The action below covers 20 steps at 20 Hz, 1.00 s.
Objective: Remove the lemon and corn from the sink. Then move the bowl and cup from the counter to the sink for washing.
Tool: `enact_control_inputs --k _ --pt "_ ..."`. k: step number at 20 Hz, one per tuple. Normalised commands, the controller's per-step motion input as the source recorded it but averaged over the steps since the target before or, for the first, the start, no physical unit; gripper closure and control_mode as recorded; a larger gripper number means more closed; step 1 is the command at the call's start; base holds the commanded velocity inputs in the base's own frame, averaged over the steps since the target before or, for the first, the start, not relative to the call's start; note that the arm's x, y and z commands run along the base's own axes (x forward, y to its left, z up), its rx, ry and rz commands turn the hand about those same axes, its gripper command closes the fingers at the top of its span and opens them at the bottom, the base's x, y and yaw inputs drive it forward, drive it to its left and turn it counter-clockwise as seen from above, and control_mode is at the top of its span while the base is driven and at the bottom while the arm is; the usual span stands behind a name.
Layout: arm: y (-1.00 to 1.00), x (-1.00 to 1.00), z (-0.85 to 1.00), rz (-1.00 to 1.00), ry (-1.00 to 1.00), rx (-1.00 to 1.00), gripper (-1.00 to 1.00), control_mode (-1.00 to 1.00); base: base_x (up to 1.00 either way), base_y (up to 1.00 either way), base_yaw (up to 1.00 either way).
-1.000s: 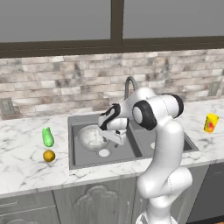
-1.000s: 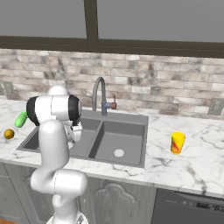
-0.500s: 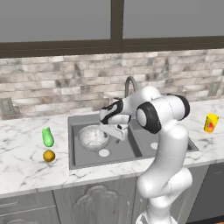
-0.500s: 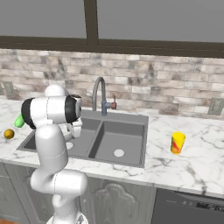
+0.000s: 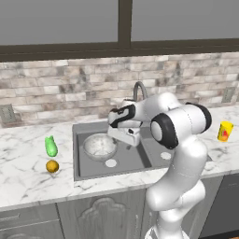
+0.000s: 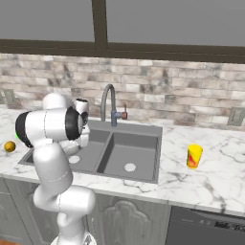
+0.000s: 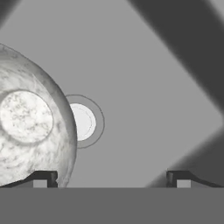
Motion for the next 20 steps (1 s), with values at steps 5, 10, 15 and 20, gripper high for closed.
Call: enact_control_inputs --k 5,10,15,20 --pt "-0.09 -0.26 0.24 0.09 0.02 0.0 -1.0 -1.0 0.0 0.0 0.0" --pt "-0.1 -0.26 0.22 0.08 0.05 0.0 -1.0 -1.0 0.0 0.0 0.0" --pt "-0.15 -0.31 0.19 0.08 0.01 0.0 -1.0 -1.0 0.0 0.0 0.0" --pt "-0.2 -0.32 0.17 0.08 0.0 0.0 -1.0 -1.0 0.0 0.0 0.0"
